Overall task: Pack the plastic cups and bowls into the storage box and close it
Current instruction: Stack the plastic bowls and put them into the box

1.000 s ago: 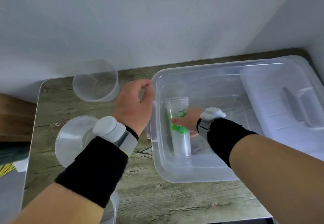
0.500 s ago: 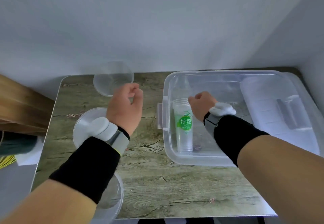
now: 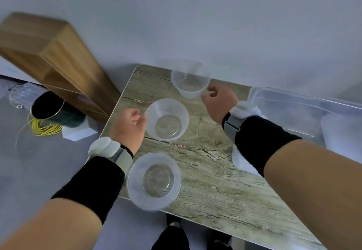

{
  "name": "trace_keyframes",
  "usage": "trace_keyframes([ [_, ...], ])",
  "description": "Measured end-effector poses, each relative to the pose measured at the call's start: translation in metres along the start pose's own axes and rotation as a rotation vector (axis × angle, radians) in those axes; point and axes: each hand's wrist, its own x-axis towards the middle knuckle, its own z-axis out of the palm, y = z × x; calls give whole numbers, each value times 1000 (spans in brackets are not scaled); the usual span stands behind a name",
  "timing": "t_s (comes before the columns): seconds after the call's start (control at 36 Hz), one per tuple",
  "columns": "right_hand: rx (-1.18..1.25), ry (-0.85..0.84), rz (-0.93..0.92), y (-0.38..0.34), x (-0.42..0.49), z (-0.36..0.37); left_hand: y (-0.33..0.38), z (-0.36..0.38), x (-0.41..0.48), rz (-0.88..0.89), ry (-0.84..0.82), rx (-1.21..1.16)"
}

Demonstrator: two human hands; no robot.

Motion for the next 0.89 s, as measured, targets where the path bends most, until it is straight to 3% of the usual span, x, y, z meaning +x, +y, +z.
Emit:
trace_keyframes([
  [0.17,-182,-161,90,8,8,61,-73,-10,3,-140,-128,97],
  [0.33,-461,-215,201,20,11,99,-134,-7,-2,-311,-384,86],
  [0.5,-278,-186,315,52,31,108,-156,3,-13,-397,-521,-41],
  [0.64,-66,-282,427,32,23,95,-156,12,-6,-431,-610,-49],
  [0.75,14,-205,324,15,24,91,-150,14,3,-450,-615,-89],
  [0.89,182,-102,199,-13,28,72,-135,13,23,-569,-462,-297],
])
